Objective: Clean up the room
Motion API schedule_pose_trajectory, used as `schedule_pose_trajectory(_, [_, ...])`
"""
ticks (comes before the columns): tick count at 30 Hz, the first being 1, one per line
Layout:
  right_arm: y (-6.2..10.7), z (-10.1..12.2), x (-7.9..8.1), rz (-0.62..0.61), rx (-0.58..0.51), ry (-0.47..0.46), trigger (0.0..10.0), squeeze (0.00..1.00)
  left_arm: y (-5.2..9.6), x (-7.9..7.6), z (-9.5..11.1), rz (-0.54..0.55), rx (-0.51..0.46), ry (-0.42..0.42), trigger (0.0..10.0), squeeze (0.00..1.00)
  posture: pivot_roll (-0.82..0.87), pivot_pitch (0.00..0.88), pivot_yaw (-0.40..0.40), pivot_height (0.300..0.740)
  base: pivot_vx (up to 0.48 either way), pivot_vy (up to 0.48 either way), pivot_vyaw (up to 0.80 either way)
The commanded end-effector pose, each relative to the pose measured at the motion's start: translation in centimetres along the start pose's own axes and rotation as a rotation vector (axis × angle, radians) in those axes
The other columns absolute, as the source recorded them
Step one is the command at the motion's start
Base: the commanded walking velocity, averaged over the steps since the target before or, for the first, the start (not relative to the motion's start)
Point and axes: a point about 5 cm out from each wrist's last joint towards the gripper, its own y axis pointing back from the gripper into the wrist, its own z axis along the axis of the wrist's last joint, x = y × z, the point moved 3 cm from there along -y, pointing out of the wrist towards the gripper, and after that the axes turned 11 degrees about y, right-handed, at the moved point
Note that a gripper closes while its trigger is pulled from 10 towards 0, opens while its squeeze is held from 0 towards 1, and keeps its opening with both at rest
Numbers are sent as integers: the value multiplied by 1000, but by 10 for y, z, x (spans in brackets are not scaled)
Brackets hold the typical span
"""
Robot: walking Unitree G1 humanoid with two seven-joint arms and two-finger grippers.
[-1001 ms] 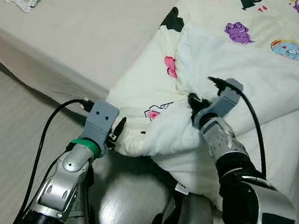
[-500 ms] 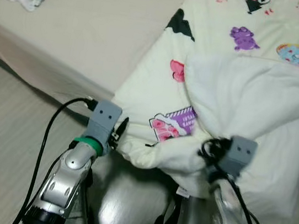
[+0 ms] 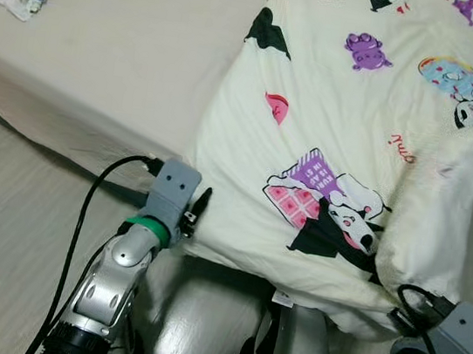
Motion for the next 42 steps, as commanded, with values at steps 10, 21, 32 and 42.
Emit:
schedule_pose_trajectory(10, [47, -25, 93, 582, 422, -553, 10000, 0, -3, -3, -7, -19, 18, -2, 10000, 0, 35, 159, -13, 466, 0, 0, 0])
schedule_pose_trajectory(21, [100, -39, 52, 842, 509, -274, 10000, 0, -4, 3, -4, 8, 5, -15, 10000, 0, 15, 160, -13, 466, 0, 0, 0])
schedule_pose_trajectory(32, [165, -88, -26, 916, 806, -94, 10000, 0, -9, 42, 8, 119, -29, -78, 10000, 0, -13, 172, -22, 466, 0, 0, 0])
schedule_pose_trajectory(42, [118, -6, -1, 1012, 181, -21, 10000, 0, 5, 53, -5, 39, 59, 69, 10000, 0, -12, 173, 6, 466, 0, 0, 0])
